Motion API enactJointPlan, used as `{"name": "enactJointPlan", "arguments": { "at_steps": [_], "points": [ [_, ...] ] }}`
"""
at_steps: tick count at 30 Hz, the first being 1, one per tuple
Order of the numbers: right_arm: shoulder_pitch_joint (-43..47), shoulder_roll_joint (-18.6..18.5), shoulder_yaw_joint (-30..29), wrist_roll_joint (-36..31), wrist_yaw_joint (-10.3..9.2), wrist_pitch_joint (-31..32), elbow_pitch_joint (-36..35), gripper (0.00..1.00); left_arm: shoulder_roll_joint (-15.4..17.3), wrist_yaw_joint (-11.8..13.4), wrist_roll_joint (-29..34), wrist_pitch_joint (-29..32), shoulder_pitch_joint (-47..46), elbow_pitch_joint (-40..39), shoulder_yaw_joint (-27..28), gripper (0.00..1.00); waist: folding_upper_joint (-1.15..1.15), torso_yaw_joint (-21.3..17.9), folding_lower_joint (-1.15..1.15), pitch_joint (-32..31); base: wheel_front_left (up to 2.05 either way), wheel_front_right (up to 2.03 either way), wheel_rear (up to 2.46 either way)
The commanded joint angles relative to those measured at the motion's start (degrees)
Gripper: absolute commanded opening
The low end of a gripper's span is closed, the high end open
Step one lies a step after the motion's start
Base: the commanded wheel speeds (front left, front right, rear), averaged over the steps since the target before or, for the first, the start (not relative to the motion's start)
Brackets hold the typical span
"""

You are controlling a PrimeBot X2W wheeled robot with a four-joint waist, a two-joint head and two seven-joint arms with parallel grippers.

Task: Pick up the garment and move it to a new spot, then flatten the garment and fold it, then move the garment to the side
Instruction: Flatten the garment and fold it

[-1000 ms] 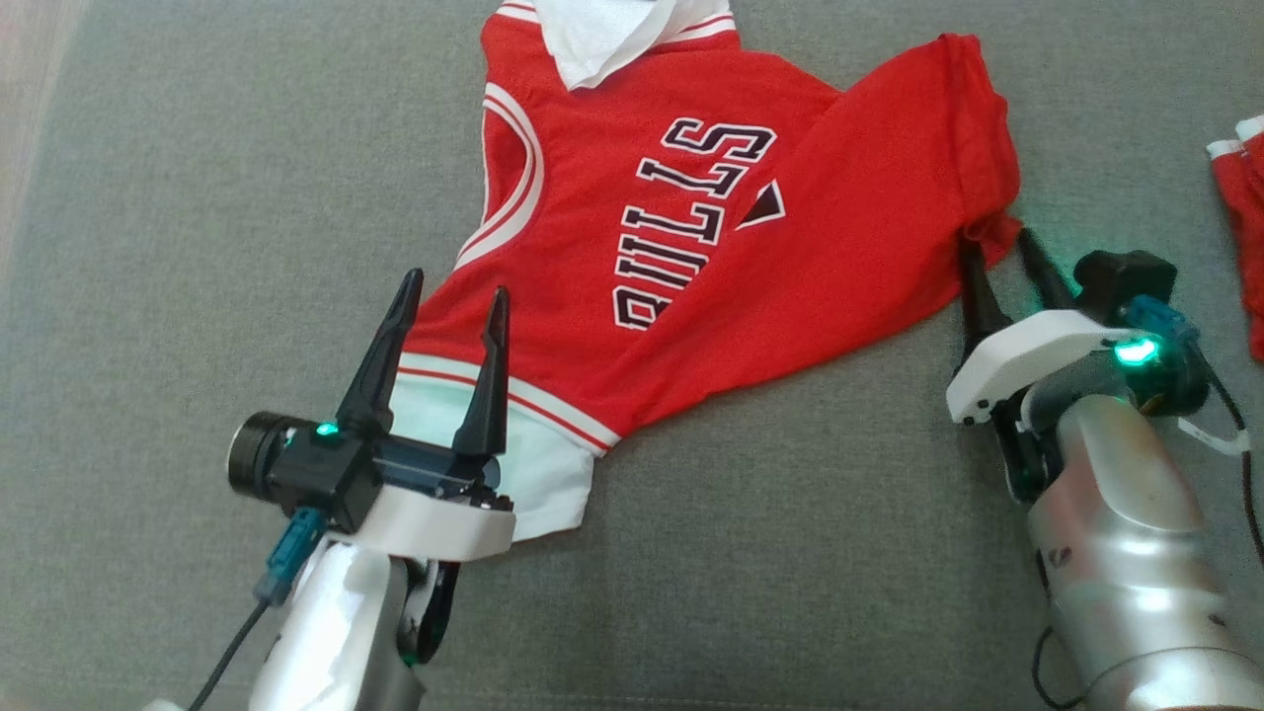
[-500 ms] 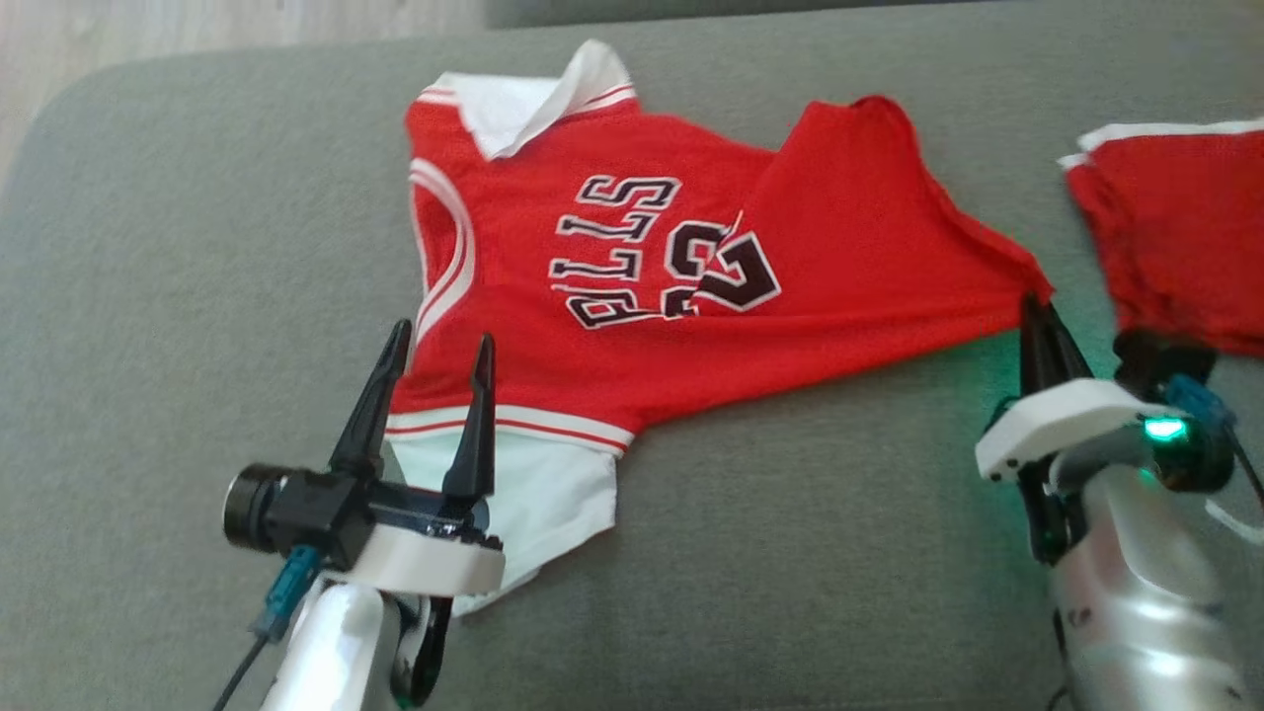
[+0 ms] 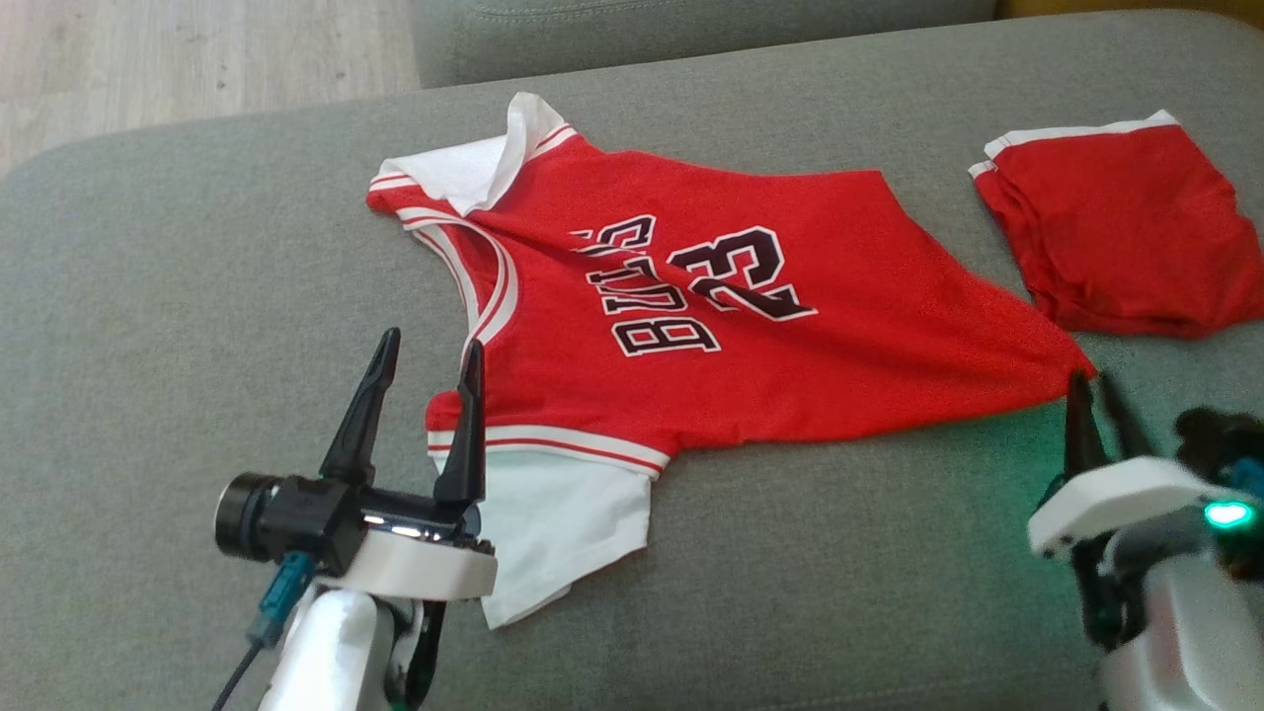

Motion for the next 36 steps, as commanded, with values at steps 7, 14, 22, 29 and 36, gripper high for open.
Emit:
{"name": "enactJointPlan", "arguments": {
  "at_steps": [7, 14, 22, 29, 36],
  "points": [
    [-1.33, -0.44, 6.86, 1.26, -0.04, -4.52, -15.51, 1.0, 0.26, -0.41, 0.62, -0.37, -0.9, -1.48, 1.43, 1.0, 0.0, 1.32, 0.0, -0.11, 0.0, 0.0, 0.0],
    [0.94, -0.44, 10.57, 2.83, -0.04, -6.44, -20.85, 1.0, 1.46, -0.92, 1.54, -0.37, -3.03, -2.05, 1.28, 1.0, 0.0, 1.55, 0.0, 1.96, 0.0, 0.0, 0.0],
    [-0.19, -0.44, 10.98, 4.49, -0.04, -7.84, -22.96, 1.0, 9.86, -4.04, 1.55, 5.62, -19.57, -1.61, -1.41, 1.0, 0.0, -1.18, 0.0, 8.26, 0.0, 0.0, 0.0],
    [-2.62, -0.44, 12.3, 6.3, -0.04, -9.58, -22.43, 1.0, 21.55, -4.42, -12.55, 25.73, -40.28, 9.92, -14.97, 1.0, 0.0, -5.1, 0.0, 13.95, 0.0, 0.0, 0.0],
    [-3.9, -0.44, 13.67, 8.03, -0.04, -11.08, -21.55, 1.0, 28.87, -4.44, -22.08, 35.7, -49.11, 18.37, -23.32, 1.0, 0.0, -8.1, 0.0, 17.75, 0.0, 0.0, 0.0]
  ]
}}
